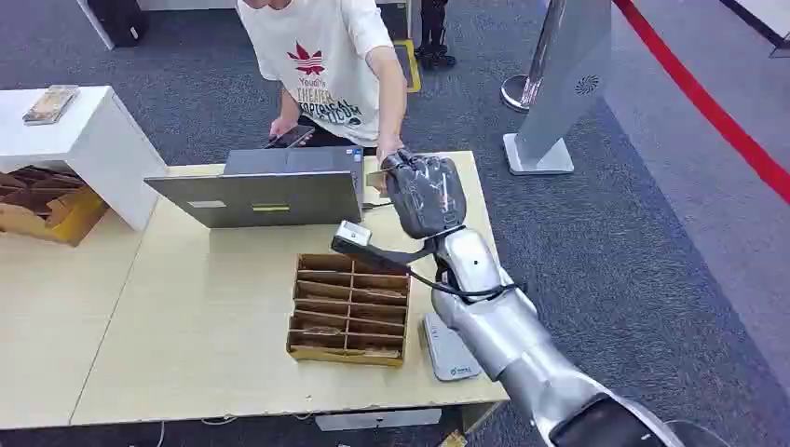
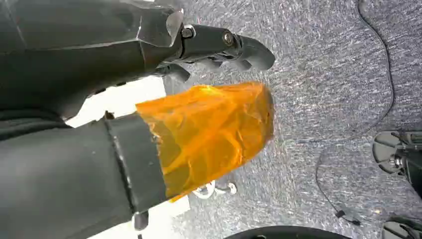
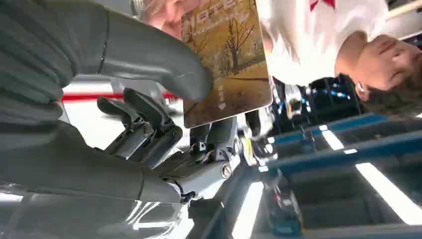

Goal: Pass the card to the sensor for recognition and then transmit it.

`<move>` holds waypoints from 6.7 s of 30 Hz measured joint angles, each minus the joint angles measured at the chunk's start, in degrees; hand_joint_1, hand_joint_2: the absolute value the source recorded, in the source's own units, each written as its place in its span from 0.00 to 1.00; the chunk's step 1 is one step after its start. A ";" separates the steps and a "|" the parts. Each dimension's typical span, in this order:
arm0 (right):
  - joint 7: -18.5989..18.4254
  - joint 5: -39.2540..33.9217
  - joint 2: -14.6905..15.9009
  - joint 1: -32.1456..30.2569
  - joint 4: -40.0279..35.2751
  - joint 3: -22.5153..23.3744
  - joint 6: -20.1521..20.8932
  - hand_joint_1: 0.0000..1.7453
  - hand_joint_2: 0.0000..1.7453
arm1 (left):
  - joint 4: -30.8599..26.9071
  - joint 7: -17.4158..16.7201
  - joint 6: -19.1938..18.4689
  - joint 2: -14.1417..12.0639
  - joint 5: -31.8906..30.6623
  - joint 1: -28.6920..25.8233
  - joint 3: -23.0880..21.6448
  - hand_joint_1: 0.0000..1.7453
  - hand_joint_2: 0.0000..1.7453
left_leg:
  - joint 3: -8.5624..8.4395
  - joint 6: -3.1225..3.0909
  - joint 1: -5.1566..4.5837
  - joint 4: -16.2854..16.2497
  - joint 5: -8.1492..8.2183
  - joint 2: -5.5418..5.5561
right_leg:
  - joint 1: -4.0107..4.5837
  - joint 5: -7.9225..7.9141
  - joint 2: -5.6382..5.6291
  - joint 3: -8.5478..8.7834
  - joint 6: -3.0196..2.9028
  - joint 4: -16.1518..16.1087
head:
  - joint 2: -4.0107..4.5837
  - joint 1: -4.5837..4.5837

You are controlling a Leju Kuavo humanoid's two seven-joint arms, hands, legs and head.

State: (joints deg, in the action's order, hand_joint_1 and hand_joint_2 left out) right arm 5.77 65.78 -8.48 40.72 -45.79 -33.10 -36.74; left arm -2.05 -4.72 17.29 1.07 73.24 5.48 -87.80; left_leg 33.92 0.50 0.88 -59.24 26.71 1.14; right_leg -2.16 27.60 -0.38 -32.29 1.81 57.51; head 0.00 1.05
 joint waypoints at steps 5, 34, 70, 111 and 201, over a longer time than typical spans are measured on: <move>3.29 -10.01 -0.68 -2.78 -2.93 2.04 6.22 1.00 1.00 | 0.00 0.24 0.11 0.28 1.95 -0.08 0.00 0.00 0.00 | 0.01 0.00 0.00 0.00 0.00 0.00 | 0.00 0.00 0.00 0.00 0.00 0.00 | 0.00 -0.02; -2.95 -71.44 6.99 -24.76 -31.82 7.04 39.33 1.00 1.00 | 0.46 3.08 0.29 1.77 7.47 -1.40 0.44 0.00 0.00 | 0.03 0.00 0.00 0.00 0.04 0.00 | 0.00 0.02 0.01 -0.04 0.00 -0.02 | 0.00 -0.02; -13.07 -26.33 13.88 -49.49 -56.81 20.14 31.34 1.00 1.00 | -0.92 -0.46 -0.20 0.85 -15.69 -0.06 -0.09 0.00 0.00 | 0.03 -0.06 -0.04 0.00 0.17 -0.08 | -0.03 0.07 -0.01 -0.03 0.06 -0.05 | 0.00 -0.02; -14.16 -26.76 13.81 -34.07 -34.88 14.91 38.52 1.00 1.00 | -0.94 0.13 -1.20 0.50 -8.79 0.64 0.48 0.00 0.00 | 0.04 -0.10 -0.03 0.00 0.10 -0.06 | -0.02 0.02 0.01 0.00 0.04 -0.04 | 0.00 -0.02; -9.09 -31.59 3.83 -25.80 -19.56 22.06 24.13 1.00 1.00 | -0.94 1.44 -1.03 0.52 1.97 0.14 4.15 0.00 0.00 | 0.04 -0.06 -0.02 0.00 0.08 -0.07 | -0.01 0.02 0.00 -0.03 0.02 -0.03 | 0.00 -0.02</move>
State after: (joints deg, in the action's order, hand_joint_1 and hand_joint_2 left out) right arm -3.32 34.18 -4.66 14.92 -65.35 -11.04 -12.61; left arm -2.99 -3.28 16.26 1.60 75.21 5.61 -83.65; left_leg 33.96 0.44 0.86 -59.24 26.79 1.06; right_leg -2.17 27.62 -0.38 -32.32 1.82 57.48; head 0.00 1.03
